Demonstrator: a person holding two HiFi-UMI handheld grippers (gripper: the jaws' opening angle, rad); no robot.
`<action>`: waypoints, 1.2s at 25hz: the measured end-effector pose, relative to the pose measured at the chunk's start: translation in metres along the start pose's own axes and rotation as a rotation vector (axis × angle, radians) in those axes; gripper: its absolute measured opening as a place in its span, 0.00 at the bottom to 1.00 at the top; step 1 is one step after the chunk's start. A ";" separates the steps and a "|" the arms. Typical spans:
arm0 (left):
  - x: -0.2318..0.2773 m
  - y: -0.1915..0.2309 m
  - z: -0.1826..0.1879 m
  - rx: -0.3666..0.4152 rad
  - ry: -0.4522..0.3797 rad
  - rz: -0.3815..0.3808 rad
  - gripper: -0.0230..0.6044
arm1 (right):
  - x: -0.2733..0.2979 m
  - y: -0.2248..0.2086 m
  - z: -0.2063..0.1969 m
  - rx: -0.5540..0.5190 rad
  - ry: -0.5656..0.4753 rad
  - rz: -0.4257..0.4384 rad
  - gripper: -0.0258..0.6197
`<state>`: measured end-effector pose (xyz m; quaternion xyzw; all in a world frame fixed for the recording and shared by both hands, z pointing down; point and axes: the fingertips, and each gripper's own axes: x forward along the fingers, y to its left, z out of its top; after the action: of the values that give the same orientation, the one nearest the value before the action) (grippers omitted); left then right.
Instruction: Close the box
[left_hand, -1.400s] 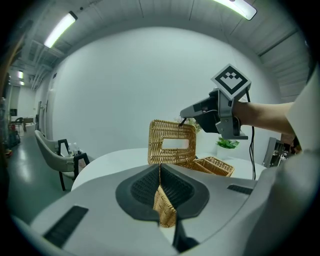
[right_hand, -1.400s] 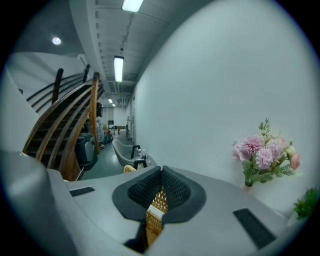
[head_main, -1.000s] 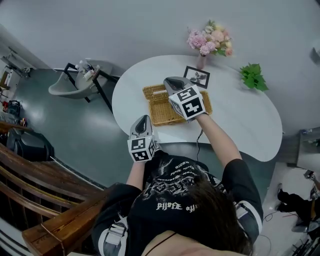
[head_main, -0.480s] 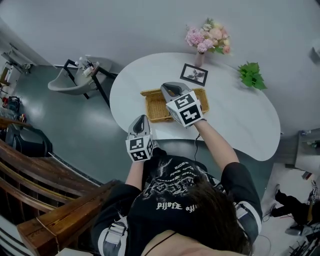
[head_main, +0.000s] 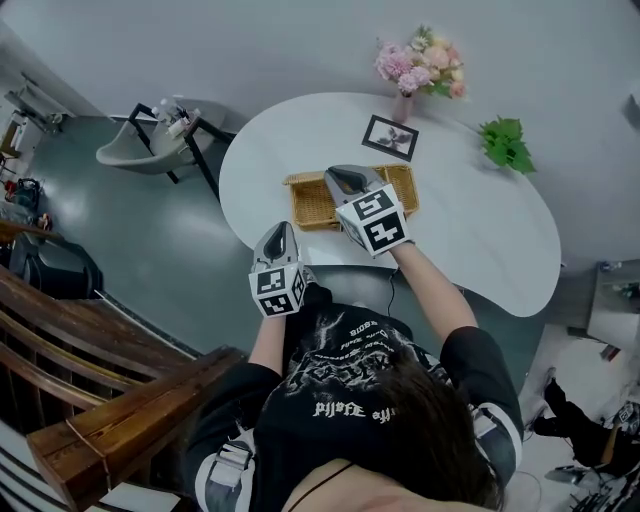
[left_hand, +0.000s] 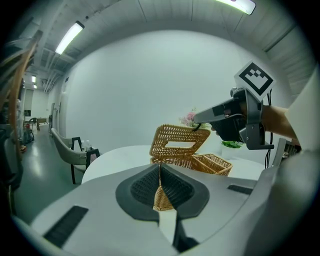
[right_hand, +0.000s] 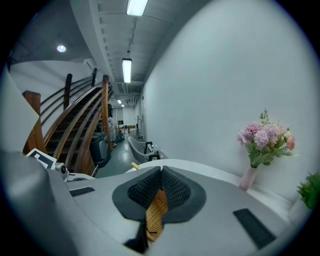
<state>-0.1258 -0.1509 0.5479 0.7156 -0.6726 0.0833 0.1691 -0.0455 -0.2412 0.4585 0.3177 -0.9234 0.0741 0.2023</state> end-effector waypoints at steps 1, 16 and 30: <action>-0.002 0.002 -0.001 -0.003 0.002 0.005 0.08 | -0.001 0.002 -0.002 0.004 0.001 -0.001 0.09; -0.011 -0.007 -0.011 -0.002 0.000 0.011 0.08 | -0.014 0.025 -0.062 0.071 0.062 -0.003 0.09; -0.016 -0.014 -0.022 0.024 0.033 0.012 0.08 | -0.010 0.033 -0.108 0.130 0.103 -0.013 0.10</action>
<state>-0.1107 -0.1281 0.5609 0.7120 -0.6730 0.1041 0.1713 -0.0233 -0.1807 0.5517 0.3317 -0.9030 0.1487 0.2291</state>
